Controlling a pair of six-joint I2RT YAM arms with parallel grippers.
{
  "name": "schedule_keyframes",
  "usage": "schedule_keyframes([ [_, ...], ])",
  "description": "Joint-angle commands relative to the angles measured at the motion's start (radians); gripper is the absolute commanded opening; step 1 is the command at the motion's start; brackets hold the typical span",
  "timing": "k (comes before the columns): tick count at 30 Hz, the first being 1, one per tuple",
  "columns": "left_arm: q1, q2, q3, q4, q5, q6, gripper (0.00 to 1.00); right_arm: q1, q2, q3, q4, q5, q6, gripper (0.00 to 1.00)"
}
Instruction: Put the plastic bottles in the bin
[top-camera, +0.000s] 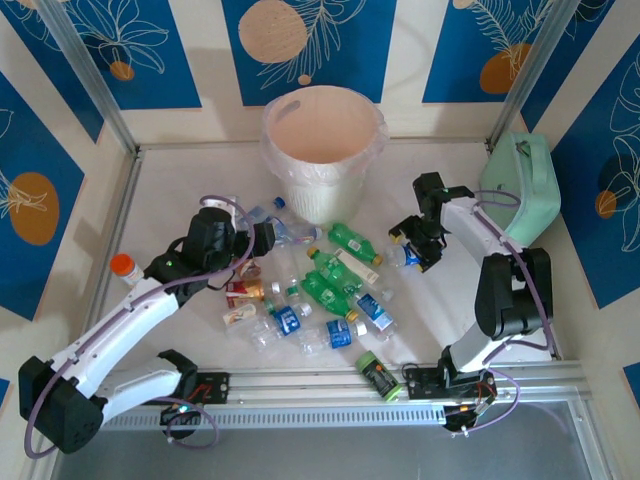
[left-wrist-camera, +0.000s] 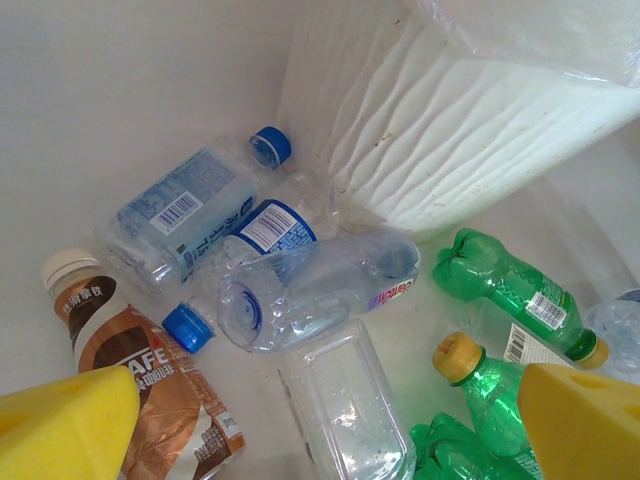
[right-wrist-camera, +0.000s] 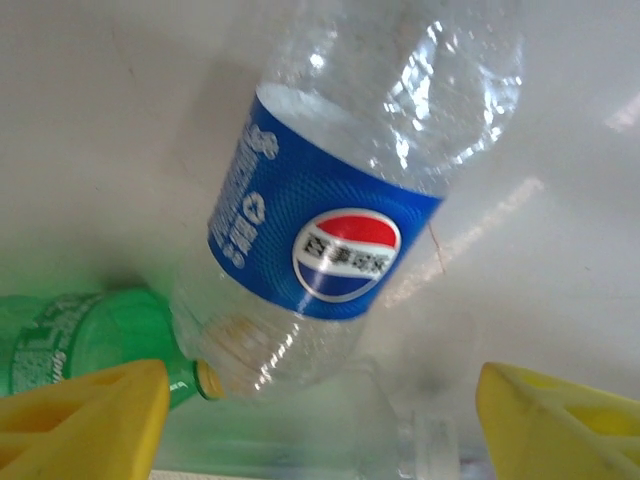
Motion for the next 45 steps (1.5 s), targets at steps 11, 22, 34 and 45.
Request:
schedule_keyframes([
  [11,-0.005,-0.012,0.015,-0.021,0.036,-0.031,0.97,-0.079,0.097,-0.033,0.108,-0.080,0.020,0.81],
  [22,-0.005,-0.010,0.035,-0.073,-0.009,-0.027,0.97,-0.083,0.205,-0.013,0.137,-0.073,-0.029,0.74],
  [34,-0.003,-0.002,0.045,-0.085,-0.043,-0.052,0.97,-0.075,0.197,0.002,0.110,-0.021,-0.081,0.63],
  [45,-0.003,0.013,0.068,-0.105,-0.074,-0.064,0.97,-0.048,0.099,0.045,0.053,0.039,-0.134,0.56],
])
